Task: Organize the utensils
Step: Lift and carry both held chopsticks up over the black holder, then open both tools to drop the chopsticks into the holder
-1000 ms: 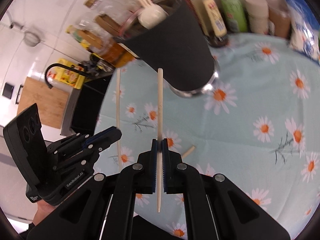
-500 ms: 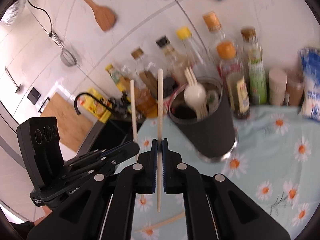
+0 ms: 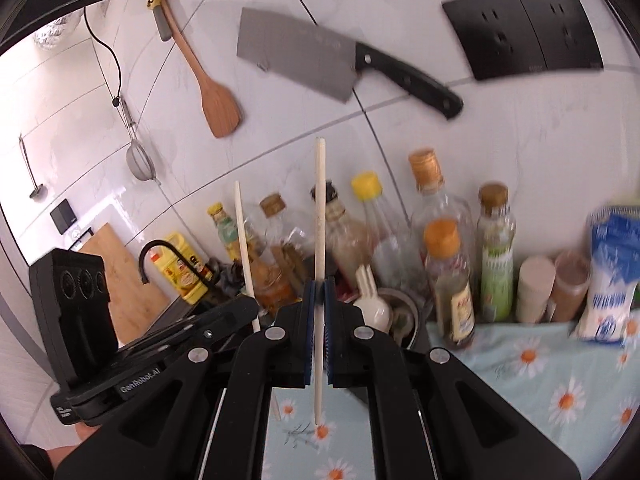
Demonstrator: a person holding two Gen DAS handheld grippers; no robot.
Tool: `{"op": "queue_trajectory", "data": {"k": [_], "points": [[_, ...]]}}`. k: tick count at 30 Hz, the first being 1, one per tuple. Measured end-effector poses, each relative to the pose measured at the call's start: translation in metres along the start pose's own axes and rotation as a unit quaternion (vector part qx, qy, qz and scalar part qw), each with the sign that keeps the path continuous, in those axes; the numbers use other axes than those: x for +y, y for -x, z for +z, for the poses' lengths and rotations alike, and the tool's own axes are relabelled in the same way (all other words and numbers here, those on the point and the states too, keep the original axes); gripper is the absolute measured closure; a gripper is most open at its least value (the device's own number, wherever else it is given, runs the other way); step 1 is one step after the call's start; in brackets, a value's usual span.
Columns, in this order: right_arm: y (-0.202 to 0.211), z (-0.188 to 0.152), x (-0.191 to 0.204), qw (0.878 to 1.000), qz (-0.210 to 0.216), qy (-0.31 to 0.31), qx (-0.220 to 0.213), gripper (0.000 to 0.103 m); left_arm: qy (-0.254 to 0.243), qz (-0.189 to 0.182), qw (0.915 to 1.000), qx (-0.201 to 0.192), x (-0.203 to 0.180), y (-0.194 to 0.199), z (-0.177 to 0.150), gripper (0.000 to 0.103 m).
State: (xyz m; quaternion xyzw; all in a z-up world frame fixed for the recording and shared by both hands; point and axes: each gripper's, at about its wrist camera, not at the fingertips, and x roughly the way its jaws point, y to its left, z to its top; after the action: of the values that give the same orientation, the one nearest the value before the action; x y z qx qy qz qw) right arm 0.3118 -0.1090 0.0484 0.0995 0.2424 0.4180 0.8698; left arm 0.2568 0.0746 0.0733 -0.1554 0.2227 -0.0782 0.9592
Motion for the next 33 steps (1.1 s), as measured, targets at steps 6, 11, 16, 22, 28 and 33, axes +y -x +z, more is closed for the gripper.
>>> {"op": "queue_trajectory", "data": {"k": [6,11,16,22,28,33], "points": [[-0.008,0.015,0.005,0.999,-0.011,0.028,-0.023,0.098,0.001,-0.004,0.9993,-0.038,0.000,-0.015,0.019,0.099],[-0.016,0.021,0.005,0.999,-0.014,0.040,-0.032,0.097,-0.010,0.000,0.9987,-0.049,-0.002,-0.024,0.028,0.099],[-0.025,0.022,0.000,0.999,-0.017,0.039,-0.028,0.098,-0.014,0.009,0.9985,-0.051,0.000,-0.034,0.030,0.099],[-0.033,0.017,-0.010,0.999,-0.023,0.028,-0.018,0.097,-0.005,0.013,0.9993,-0.036,0.004,-0.046,0.025,0.099],[-0.042,0.009,-0.015,0.999,-0.027,0.022,0.004,0.097,-0.004,0.011,0.9997,-0.022,0.004,-0.053,0.021,0.098],[-0.040,0.009,-0.017,0.999,-0.030,0.012,0.002,0.092,-0.006,0.009,0.9998,-0.016,0.005,-0.052,0.020,0.098]]}}
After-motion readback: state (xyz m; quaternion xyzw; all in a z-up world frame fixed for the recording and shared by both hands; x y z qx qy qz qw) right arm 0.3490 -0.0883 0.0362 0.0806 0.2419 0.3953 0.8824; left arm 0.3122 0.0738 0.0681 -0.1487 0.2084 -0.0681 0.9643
